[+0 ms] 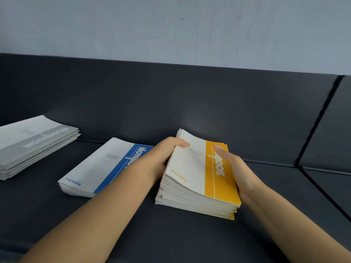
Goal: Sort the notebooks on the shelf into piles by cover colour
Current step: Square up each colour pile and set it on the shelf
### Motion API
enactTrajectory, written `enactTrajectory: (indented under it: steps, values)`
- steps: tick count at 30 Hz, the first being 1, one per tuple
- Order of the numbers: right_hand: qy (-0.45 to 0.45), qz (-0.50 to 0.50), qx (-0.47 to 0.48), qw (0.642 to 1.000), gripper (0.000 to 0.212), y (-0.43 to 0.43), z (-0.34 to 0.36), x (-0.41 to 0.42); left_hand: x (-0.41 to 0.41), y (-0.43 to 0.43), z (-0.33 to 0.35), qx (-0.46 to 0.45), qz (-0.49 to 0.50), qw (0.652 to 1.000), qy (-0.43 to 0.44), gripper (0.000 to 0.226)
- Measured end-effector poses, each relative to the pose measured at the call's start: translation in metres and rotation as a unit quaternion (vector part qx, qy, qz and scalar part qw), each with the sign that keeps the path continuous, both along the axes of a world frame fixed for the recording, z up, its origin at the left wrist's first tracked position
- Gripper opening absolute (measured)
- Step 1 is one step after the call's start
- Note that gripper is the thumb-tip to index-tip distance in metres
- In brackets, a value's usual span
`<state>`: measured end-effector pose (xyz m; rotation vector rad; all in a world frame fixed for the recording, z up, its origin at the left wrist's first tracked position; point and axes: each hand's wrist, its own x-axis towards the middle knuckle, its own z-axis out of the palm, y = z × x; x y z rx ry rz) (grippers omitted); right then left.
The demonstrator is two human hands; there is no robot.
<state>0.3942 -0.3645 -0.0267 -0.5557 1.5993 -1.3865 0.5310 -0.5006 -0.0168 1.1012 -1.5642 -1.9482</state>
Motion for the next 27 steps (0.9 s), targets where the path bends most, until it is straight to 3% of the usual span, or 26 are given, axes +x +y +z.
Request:
enactTrajectory:
  steps: [6,8,10,13,14,16,17,19,21,24,26,27]
  values:
    - [0.042,0.000,0.031,0.999,0.051,0.003,0.009,0.005,-0.003,0.007,0.004,-0.010,-0.004,1.000,-0.020,0.031]
    - [0.093,-0.022,0.047,0.994,0.058,0.003,0.013,0.008,-0.001,0.010,0.009,-0.044,-0.020,0.997,-0.057,0.033]
    - [0.202,-0.068,0.064,0.975,0.070,0.002,0.020,0.009,0.008,0.005,0.015,-0.133,-0.051,0.985,-0.093,0.039]
    - [0.427,-0.097,0.079,0.896,0.069,0.000,0.040,0.022,0.053,-0.005,0.034,-0.341,-0.109,0.919,-0.163,0.032]
    - [0.475,-0.099,0.073,0.871,0.065,-0.003,0.048,0.033,0.074,-0.012,0.041,-0.409,-0.115,0.882,-0.204,0.037]
    - [0.504,-0.095,0.027,0.858,0.058,-0.019,0.060,0.064,0.121,-0.029,0.053,-0.517,-0.097,0.799,-0.292,0.051]
    - [0.501,-0.084,-0.002,0.861,0.054,-0.030,0.065,0.087,0.145,-0.042,0.055,-0.550,-0.082,0.767,-0.320,0.052]
    - [0.473,-0.037,-0.053,0.878,0.045,-0.063,0.068,0.137,0.193,-0.074,0.056,-0.569,-0.064,0.741,-0.351,0.052]
    - [0.378,0.034,-0.077,0.922,0.043,-0.102,0.064,0.196,0.239,-0.113,0.055,-0.560,-0.047,0.735,-0.378,0.056]
    - [0.205,0.103,-0.036,0.973,0.054,-0.165,0.051,0.271,0.302,-0.170,0.052,-0.539,0.000,0.712,-0.449,0.060]
    - [0.121,0.101,-0.012,0.987,0.060,-0.203,0.039,0.306,0.337,-0.205,0.051,-0.484,0.021,0.729,-0.483,0.059]
    - [0.081,0.091,-0.004,0.993,0.066,-0.220,0.033,0.319,0.350,-0.218,0.050,-0.437,0.024,0.764,-0.474,0.058]
